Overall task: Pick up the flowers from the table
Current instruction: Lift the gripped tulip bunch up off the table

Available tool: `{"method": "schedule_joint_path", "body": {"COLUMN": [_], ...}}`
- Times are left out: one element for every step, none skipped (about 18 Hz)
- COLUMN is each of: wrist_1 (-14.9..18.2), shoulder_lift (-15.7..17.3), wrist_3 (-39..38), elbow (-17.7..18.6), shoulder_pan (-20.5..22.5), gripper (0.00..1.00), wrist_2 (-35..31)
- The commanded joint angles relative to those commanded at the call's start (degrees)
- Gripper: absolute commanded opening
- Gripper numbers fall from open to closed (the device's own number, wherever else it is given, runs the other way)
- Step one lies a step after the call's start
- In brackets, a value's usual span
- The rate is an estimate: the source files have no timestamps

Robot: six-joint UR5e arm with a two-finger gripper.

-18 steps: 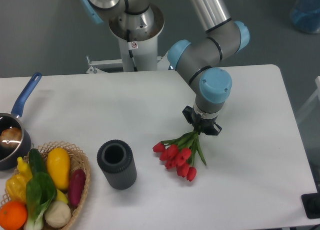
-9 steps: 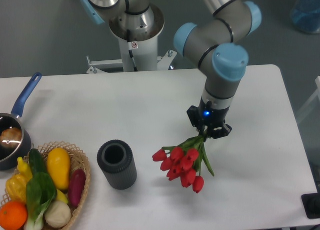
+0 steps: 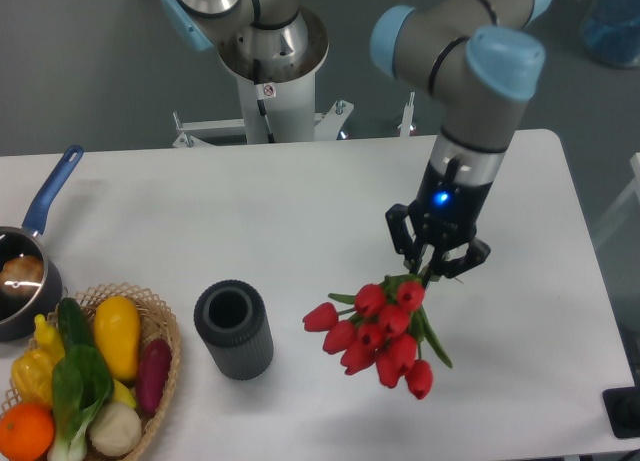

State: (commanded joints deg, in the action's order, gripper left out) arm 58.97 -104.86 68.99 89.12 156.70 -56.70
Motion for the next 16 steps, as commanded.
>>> {"method": "schedule_joint_path", "body": {"wrist_1": [0.0, 0.1, 0.0, 0.0, 0.0, 0.0, -0.1, -0.1, -0.1, -0.1, -0.1, -0.1, -0.1, -0.1, -0.1, -0.1], "shoulder_lift": [0.3, 0.4, 0.5, 0.6, 0.6, 0.6, 0.6, 0.6, 0.6, 0.6, 0.6, 0.6, 0.6, 0.7, 0.7, 0.7], "wrist_3": [0.0, 0.0, 0.0, 0.0, 0.0, 0.0, 0.0, 0.0, 0.0, 0.0, 0.0, 0.0, 0.0, 0.0, 0.0, 0.0], "elbow": [0.1, 0.2, 0.1, 0.1, 0.1, 0.1, 0.1, 0.1, 0.1, 0.1, 0.1, 0.1, 0.1, 0.1, 0.1, 0.0], "shoulder_pan": [0.2, 0.4, 0.4, 0.4, 0.6, 0.8, 1.1, 1.3, 1.5, 1.5, 1.6, 1.8, 1.8, 1.8, 1.8, 1.8], "gripper": [0.24, 0.24, 0.24, 0.24, 0.24, 0.24, 0.24, 0.24, 0.24, 0.24, 0.24, 0.24, 0.24, 0.24, 0.24, 0.24], "wrist_2": [0.6, 0.8, 0.8, 1.0, 1.3, 1.7, 2.3, 2.9, 3.3, 3.6, 3.6, 3.7, 3.8, 4.1, 4.4, 4.5]}}
